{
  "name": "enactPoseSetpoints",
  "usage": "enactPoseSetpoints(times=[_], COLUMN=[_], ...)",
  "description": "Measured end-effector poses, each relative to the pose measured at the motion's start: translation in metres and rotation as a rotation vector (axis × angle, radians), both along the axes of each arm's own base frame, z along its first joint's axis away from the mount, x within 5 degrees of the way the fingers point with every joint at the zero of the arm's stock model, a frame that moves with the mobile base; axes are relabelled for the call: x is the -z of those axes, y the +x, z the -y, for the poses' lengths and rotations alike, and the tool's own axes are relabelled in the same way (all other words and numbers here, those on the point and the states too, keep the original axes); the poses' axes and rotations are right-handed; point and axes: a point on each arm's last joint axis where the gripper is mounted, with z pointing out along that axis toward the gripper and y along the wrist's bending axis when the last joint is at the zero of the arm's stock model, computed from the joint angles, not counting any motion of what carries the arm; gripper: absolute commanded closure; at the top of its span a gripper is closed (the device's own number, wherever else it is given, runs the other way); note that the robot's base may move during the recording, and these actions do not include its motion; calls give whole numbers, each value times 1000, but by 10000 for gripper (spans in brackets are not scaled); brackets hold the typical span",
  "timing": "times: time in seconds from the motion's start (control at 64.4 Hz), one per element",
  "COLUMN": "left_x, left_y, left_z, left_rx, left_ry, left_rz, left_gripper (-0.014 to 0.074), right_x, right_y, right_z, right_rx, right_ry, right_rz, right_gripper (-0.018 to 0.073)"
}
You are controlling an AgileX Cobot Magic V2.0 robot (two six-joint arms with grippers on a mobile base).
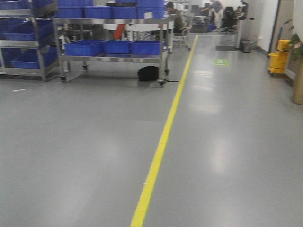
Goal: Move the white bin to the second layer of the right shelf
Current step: 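Turn the base and drive along the yellow floor line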
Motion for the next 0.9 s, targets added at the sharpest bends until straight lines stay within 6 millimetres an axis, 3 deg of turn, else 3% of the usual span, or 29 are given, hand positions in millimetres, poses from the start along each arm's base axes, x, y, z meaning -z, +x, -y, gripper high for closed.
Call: enactPoseSetpoints(times=[0.901], left_x=[0], left_y=[0], left_z=[0], left_rx=[0], left_ry=[0], left_rz=[-2], left_gripper=[512], right_x=[0], right_y=[0], right_z=[0], right_rx=[0], right_ry=[0], right_rz=[2], right_gripper=[502])
